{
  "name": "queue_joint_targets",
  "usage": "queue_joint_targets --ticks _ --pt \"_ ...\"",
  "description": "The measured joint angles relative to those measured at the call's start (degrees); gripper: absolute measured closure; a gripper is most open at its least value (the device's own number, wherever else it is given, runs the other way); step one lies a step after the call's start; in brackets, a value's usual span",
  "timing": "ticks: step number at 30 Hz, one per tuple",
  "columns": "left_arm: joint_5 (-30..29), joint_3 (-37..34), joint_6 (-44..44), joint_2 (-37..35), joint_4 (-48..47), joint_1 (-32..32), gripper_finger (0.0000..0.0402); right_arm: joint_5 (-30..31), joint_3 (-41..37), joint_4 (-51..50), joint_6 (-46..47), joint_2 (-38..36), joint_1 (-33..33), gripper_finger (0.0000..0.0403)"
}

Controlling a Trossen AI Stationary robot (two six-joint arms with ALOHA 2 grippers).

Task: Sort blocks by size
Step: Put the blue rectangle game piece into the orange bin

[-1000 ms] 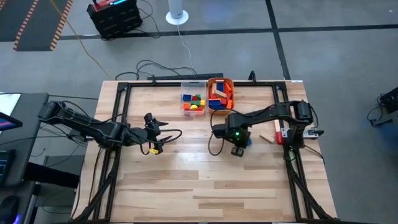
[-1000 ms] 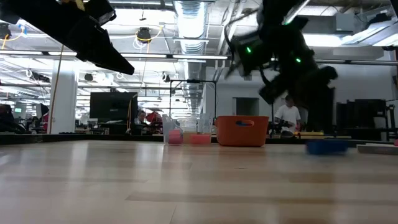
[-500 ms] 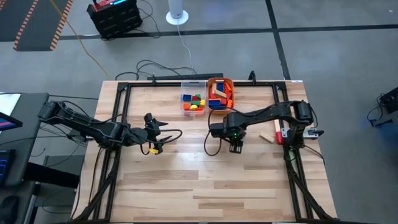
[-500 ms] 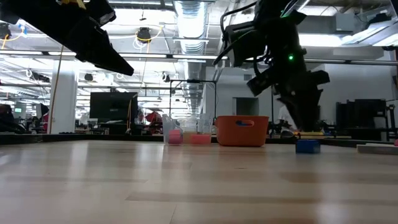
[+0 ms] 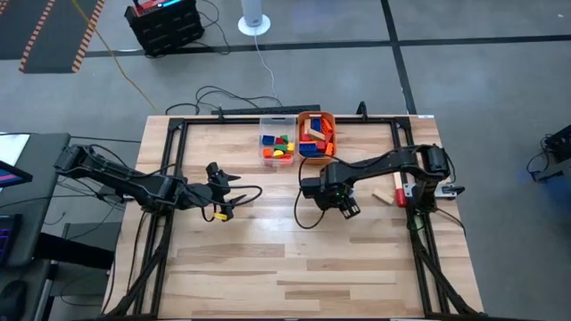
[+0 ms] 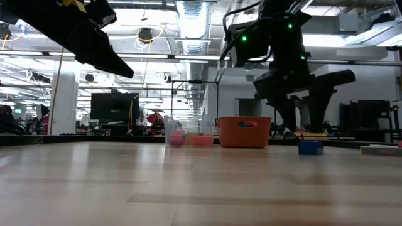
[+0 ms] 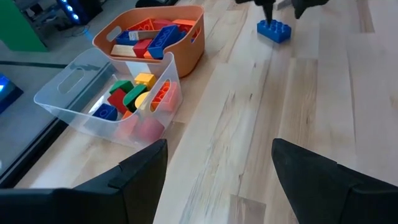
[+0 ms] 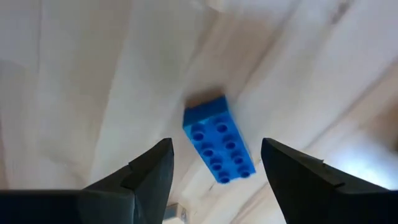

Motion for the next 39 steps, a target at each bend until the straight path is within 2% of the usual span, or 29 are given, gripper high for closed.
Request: queue_joint_targets --ticks 5,9,13,18,22,28,34,39 --pt "0.00 0.00 -0.73 0.00 -0.86 -0.02 0.0121 -0.27 -4.84 1.77 -3.93 0.08 -0.47 0.0127" --pt "0.00 0.00 -0.83 -0.01 -0.84 -0.02 0.0121 4.40 -8.54 4.14 -5.60 0.11 -0.19 0.0127" --pt "0.00 0.00 -0.83 -0.01 -0.72 -0.02 0.0121 5.01 -11.60 7.75 -6.32 0.13 -0.36 0.0133" --pt "0.00 0.00 -0.83 -0.01 -0.72 -0.02 0.0121 5.33 -12.22 8.94 -6.82 0.04 0.11 0.0176" --pt "-0.04 0.00 -0.42 -0.01 -0.38 -0.02 0.0121 5.26 -9.85 9.25 -6.76 0.02 0.55 0.0243" --pt "-0.07 0.00 -0.26 -0.01 0.18 -0.02 0.0121 5.17 -2.85 13.93 -6.67 0.00 0.89 0.0244" --pt "-0.09 0.00 0.15 -0.01 1.23 -0.02 0.0121 5.21 4.34 30.79 -1.38 -0.05 -2.66 0.0244" --pt "-0.09 0.00 0.44 0.00 1.19 -0.02 0.0121 4.07 6.91 43.61 3.90 -0.05 -7.55 0.0244"
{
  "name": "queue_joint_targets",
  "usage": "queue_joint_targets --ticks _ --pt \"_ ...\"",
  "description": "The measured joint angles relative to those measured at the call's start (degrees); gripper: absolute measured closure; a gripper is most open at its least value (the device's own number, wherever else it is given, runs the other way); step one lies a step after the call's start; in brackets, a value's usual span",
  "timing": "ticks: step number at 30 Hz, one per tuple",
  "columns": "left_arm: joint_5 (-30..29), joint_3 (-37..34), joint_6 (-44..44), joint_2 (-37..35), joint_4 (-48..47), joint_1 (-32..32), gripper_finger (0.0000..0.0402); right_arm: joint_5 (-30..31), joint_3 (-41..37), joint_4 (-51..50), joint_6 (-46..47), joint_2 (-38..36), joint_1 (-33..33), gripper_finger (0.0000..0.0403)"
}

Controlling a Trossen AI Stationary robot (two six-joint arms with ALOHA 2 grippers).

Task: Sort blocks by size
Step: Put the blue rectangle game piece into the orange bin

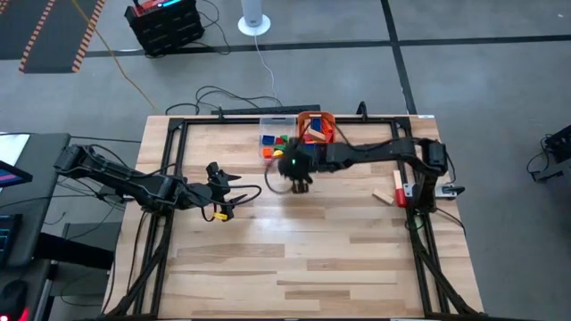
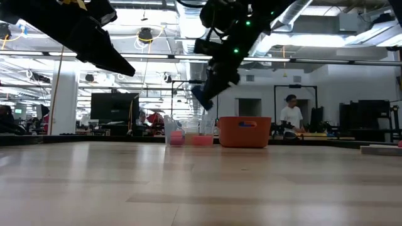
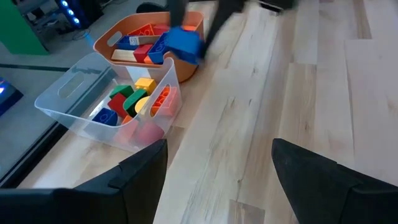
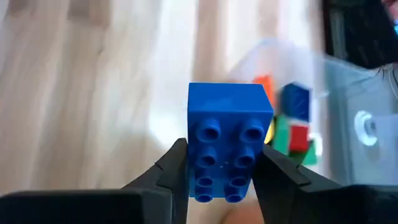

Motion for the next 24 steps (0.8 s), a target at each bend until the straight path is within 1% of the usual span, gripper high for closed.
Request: queue_joint_targets --ticks 3,4,8,12,15,18,21,24 --pt "0.00 0.00 0.02 -0.01 0.00 0.00 0.0121 -1.54 0.78 1.49 -0.79 0.07 -2.08 0.0243" --pt "0.00 0.00 0.04 -0.01 -0.01 0.00 0.0121 -0.61 1.08 1.24 -0.90 0.09 -2.68 0.0242" --pt "0.00 0.00 0.11 -0.01 -0.05 0.00 0.0121 8.24 1.72 -1.53 3.13 0.09 -6.54 0.0240" --pt "0.00 0.00 0.10 -0.01 -0.07 0.00 0.0121 9.90 1.72 -4.76 10.01 0.09 -12.10 0.0238" --pt "0.00 0.00 0.09 -0.01 -0.07 0.00 0.0121 9.73 1.72 -6.97 16.66 0.10 -15.86 0.0234" --pt "0.00 0.00 0.09 0.00 -0.07 0.00 0.0121 8.10 1.72 -10.85 23.07 0.11 -19.61 0.0215" --pt "0.00 0.00 0.09 -0.01 -0.07 0.00 0.0121 5.54 1.72 -16.05 23.63 0.11 -22.24 0.0182" --pt "0.00 0.00 0.23 -0.01 -0.06 0.00 0.0121 4.39 1.72 -20.07 23.99 0.07 -22.57 0.0154"
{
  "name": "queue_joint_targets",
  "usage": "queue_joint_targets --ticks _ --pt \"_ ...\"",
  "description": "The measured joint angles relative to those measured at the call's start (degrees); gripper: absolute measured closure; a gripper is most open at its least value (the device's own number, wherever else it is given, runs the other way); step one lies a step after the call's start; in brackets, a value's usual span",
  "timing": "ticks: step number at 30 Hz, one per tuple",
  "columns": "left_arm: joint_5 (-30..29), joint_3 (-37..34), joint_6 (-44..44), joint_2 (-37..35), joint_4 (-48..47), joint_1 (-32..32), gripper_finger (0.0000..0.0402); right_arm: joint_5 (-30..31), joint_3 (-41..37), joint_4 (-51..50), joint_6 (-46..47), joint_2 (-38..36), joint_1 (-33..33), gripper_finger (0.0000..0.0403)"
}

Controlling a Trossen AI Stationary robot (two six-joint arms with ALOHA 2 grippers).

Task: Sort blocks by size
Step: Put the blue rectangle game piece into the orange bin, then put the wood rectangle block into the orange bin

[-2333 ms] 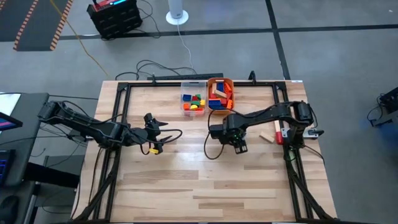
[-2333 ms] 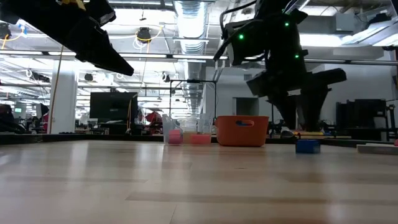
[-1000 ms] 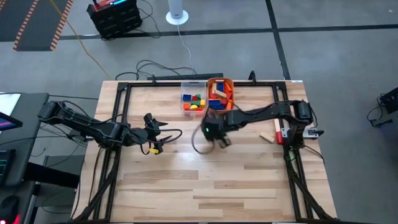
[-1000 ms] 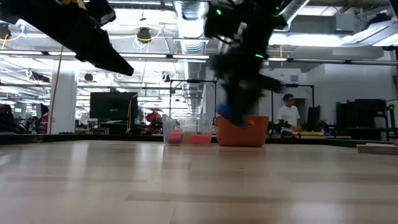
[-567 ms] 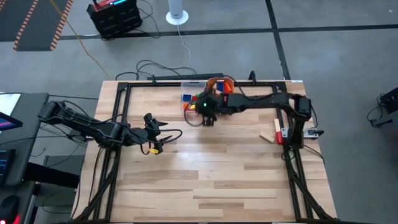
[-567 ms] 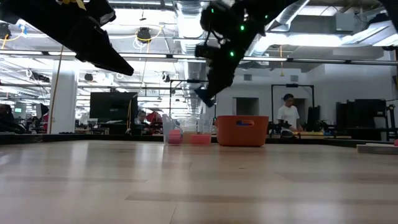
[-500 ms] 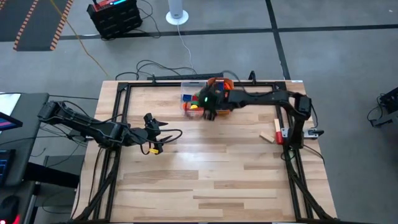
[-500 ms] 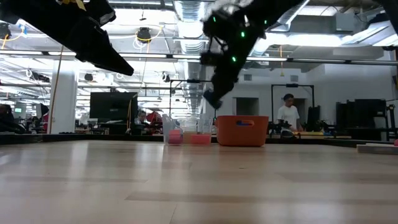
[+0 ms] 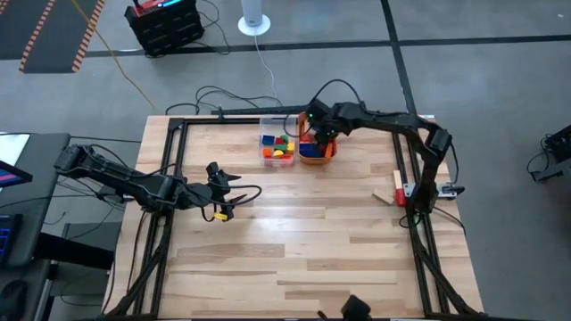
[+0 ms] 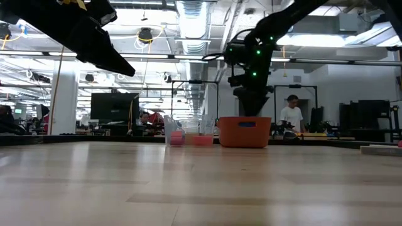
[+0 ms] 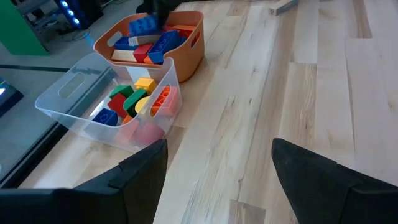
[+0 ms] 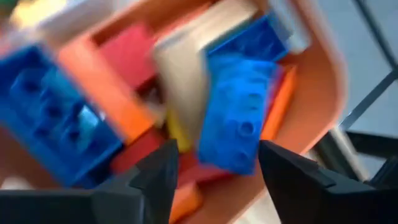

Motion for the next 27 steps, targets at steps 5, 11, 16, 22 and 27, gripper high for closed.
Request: queue_joint_targets --ticks 5,11,16,22,27 --pt "0.00 0.00 0.01 0.00 -0.12 0.00 0.0121 -0.16 -0.01 -11.39 0.27 -3.65 1.59 0.0140" --pt "0.00 0.00 -0.04 0.00 -0.35 0.00 0.0121 -1.29 -0.03 -30.05 8.82 -9.34 5.30 0.0138" --pt "0.07 0.00 -1.05 0.00 -1.60 0.00 0.0121 -6.45 -6.81 -36.63 12.43 -11.52 9.36 0.0138" --pt "0.11 0.00 -2.83 0.00 -3.48 -0.02 0.0121 -13.48 -19.88 -33.30 13.06 -11.47 12.33 0.0138" --pt "0.09 0.02 -2.43 0.00 -2.86 -0.04 0.0121 -16.98 -28.03 -32.13 13.25 -11.19 12.27 0.0137"
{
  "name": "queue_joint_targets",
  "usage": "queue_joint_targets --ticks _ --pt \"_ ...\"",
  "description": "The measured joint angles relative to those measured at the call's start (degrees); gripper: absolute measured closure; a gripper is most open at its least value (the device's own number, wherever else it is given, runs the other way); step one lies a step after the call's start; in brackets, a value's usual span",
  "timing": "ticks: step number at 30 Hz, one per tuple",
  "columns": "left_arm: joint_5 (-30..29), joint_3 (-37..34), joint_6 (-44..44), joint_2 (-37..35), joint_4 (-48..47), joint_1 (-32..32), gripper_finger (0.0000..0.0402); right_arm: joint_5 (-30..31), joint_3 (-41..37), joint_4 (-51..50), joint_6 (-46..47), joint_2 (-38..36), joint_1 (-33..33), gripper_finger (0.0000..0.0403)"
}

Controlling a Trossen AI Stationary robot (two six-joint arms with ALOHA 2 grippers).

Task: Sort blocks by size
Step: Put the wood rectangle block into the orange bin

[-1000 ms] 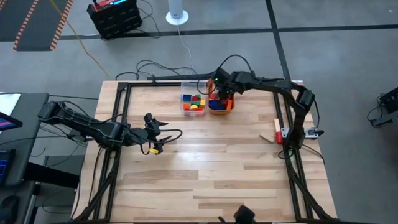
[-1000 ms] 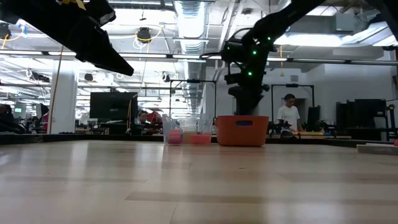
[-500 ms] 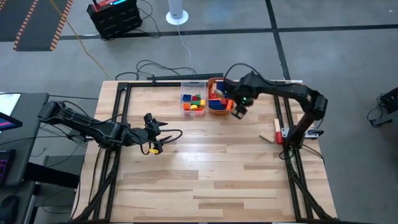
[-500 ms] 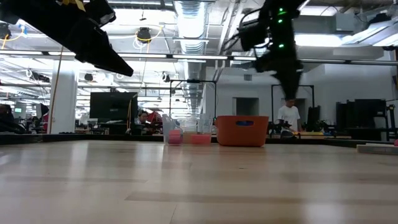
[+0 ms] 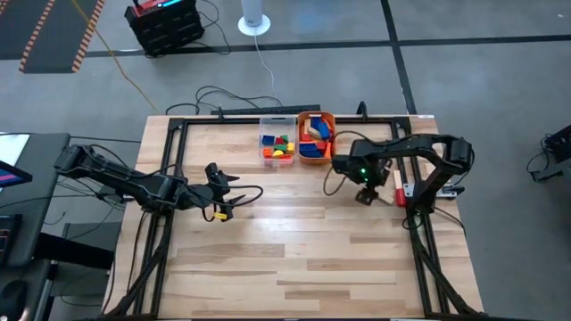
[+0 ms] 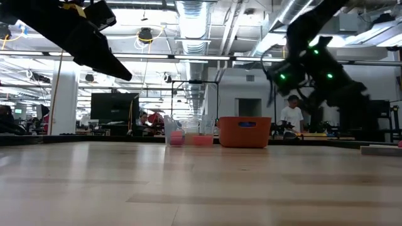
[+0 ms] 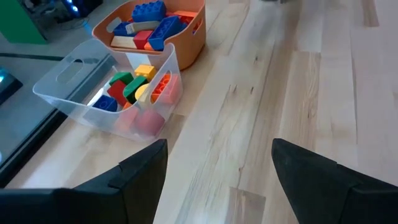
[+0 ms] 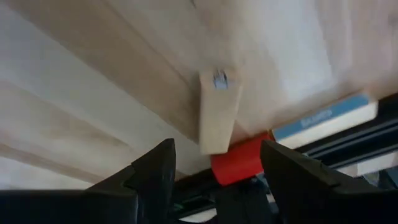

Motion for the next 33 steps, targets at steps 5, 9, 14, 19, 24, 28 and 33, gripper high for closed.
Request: queue_joint_targets --ticks 5,9,14,19,24,28,33 --pt "-0.05 0.00 1.54 0.00 2.19 0.00 0.0121 -0.02 -4.48 2.30 -0.03 -0.02 -1.06 0.0137" --pt "-0.04 0.00 1.67 0.00 2.52 0.00 0.0121 -0.26 -7.09 5.95 -0.11 0.00 -2.63 0.0137" --pt "-0.04 0.00 1.63 0.00 2.38 0.00 0.0121 -0.71 -8.62 9.96 -1.46 0.00 -4.11 0.0137" --pt "-0.04 0.00 1.63 0.00 2.39 -0.02 0.0121 -2.58 -8.77 13.46 -3.50 0.00 -4.13 0.0140" --pt "-0.04 0.00 1.67 0.00 2.39 -0.02 0.0121 -2.16 -8.80 15.09 -4.34 0.00 -4.15 0.0183" --pt "-0.04 0.00 1.74 0.00 2.38 -0.02 0.0121 -1.84 -8.78 16.03 -4.57 0.00 -4.11 0.0255" --pt "-0.04 0.00 1.76 0.00 2.39 -0.02 0.0121 -1.10 -7.44 15.13 -4.73 0.00 -2.71 0.0282"
